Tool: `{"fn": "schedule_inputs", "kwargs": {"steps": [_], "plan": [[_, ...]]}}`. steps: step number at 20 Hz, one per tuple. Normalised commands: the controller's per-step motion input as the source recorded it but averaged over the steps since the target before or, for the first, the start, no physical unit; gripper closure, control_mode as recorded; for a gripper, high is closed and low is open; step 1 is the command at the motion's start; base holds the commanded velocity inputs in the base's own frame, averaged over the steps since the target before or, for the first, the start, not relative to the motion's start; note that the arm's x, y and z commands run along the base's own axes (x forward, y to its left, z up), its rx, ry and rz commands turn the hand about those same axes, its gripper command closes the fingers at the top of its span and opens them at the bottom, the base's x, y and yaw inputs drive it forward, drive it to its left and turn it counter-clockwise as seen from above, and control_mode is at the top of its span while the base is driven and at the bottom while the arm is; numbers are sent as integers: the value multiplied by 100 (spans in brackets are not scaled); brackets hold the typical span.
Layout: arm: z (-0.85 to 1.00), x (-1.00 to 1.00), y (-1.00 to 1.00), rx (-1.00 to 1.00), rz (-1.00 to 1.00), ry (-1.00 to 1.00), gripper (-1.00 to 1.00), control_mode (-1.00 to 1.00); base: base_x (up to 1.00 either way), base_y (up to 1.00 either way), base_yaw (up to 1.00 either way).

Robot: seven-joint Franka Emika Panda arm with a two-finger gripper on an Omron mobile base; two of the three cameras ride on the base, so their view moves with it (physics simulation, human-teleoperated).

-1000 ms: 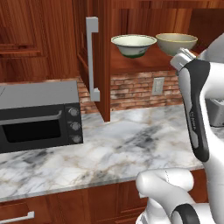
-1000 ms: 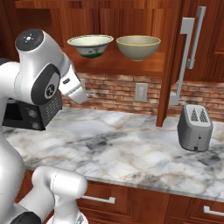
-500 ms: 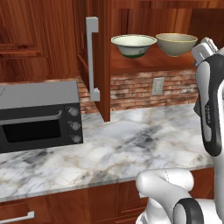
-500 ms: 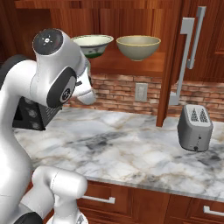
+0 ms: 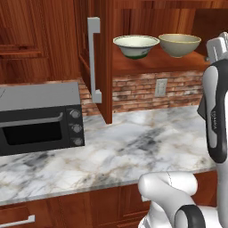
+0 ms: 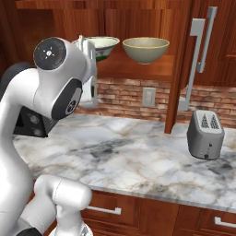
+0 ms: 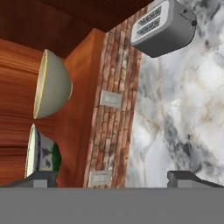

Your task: Pick up the bowls from the cabinet and place each bowl in front of a stool on the dining counter.

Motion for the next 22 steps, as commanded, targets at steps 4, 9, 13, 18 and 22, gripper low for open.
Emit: {"fn": "schedule_inputs", "kwargs": {"steps": [4, 9, 13, 18, 22], "plan": [[18, 8, 0, 18, -14, -12, -100, -100, 0, 0, 0], [12, 33, -18, 15, -2, -6, -100, -100, 0, 0, 0], [13, 29, -34, 1, 0, 0, -100, -100, 0, 0, 0], [11, 32, -29, 0, 9, 0, -100, -100, 0, 0, 0], [5, 28, -18, 1, 18, 0, -100, -100, 0, 0, 0]]}}
